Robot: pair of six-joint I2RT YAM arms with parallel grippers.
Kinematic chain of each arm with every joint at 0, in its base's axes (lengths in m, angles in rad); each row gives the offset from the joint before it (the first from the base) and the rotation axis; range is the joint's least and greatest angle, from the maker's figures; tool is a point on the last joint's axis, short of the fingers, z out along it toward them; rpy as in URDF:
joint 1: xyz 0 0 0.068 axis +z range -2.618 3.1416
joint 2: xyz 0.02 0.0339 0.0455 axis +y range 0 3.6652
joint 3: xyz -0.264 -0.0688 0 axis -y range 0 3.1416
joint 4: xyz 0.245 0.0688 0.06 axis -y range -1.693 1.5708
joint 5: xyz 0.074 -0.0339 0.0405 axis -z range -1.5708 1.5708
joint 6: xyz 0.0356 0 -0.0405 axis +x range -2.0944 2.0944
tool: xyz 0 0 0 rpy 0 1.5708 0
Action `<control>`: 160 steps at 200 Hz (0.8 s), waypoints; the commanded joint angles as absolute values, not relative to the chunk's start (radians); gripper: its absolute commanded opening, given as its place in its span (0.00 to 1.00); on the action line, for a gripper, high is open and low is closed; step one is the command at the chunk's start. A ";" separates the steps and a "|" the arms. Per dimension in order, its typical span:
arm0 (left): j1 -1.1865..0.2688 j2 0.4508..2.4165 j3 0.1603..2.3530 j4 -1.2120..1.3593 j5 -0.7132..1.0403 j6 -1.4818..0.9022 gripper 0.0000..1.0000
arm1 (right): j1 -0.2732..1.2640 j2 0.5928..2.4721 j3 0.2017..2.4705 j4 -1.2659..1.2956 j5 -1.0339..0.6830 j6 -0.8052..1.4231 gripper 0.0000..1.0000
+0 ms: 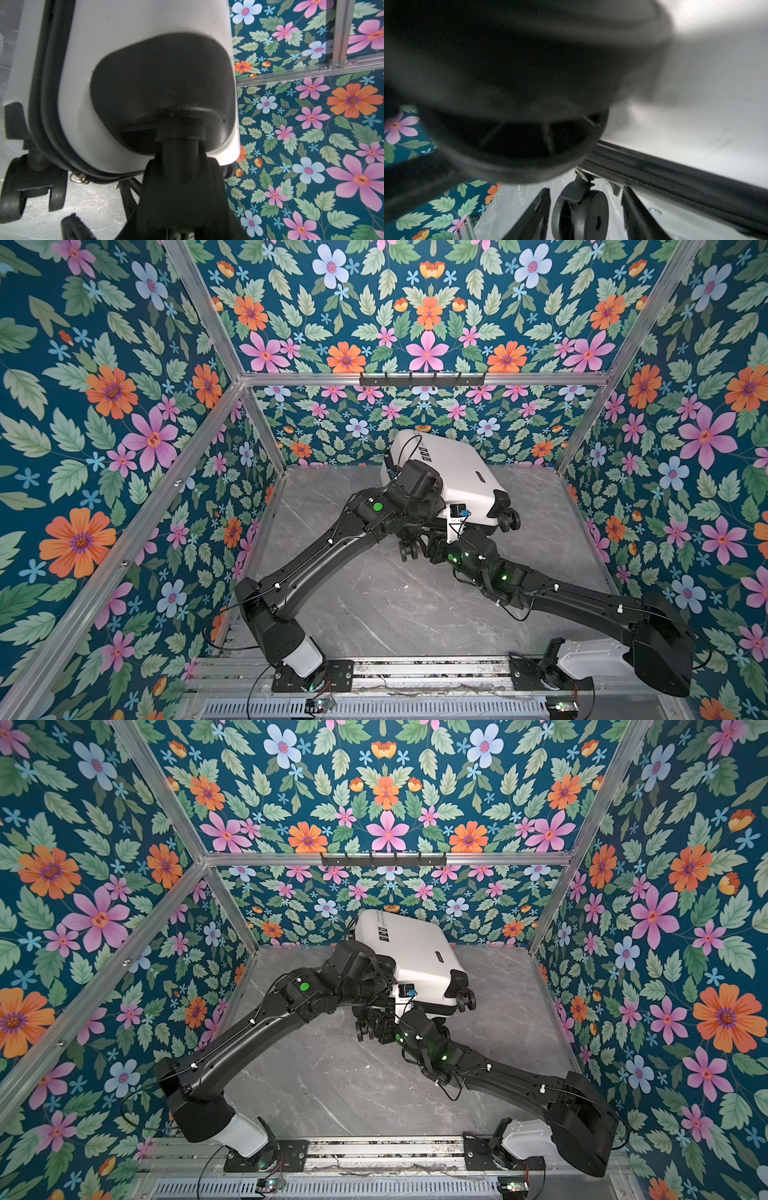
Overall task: Pack the luggage
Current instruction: 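Tilt the suitcase upward with both grippers toward standing on its wheels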
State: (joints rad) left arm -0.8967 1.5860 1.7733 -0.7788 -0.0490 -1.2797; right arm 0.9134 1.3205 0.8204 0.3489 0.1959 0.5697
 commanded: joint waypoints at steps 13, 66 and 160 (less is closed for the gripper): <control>-0.898 1.565 1.787 -0.610 -0.033 -1.263 0.00 | 0.915 1.358 0.846 0.402 0.177 0.566 0.55; -0.898 1.555 1.778 -0.611 -0.026 -1.263 0.00 | 0.914 1.418 0.874 0.472 0.121 0.573 0.51; -0.892 1.533 1.759 -0.573 -0.043 -1.288 0.00 | 0.935 1.400 0.772 0.603 0.188 0.634 0.52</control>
